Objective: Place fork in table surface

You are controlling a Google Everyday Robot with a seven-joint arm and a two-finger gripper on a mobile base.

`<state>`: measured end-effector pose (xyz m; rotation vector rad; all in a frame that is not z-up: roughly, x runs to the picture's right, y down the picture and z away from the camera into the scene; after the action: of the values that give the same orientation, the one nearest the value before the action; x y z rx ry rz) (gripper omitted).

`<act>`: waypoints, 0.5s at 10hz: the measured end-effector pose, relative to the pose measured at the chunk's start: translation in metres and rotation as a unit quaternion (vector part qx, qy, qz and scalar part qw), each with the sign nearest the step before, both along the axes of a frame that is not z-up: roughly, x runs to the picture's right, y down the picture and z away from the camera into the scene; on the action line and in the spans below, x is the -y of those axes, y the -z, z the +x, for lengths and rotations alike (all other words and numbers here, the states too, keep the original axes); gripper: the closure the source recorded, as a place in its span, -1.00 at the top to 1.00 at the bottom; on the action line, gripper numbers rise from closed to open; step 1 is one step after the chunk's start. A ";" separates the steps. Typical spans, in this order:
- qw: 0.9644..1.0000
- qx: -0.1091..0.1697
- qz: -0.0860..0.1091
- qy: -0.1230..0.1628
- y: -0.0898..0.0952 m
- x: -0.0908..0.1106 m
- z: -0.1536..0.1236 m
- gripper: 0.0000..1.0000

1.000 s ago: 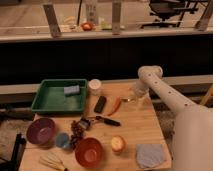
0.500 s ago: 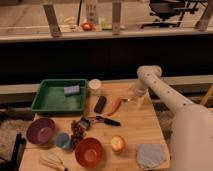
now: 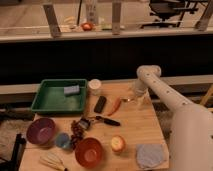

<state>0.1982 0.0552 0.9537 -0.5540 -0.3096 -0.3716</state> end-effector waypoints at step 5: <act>0.999 -0.029 -0.021 -0.032 -0.010 -0.004 0.009 0.60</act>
<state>0.2070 0.0596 0.9642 -0.5944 -0.2790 -0.2875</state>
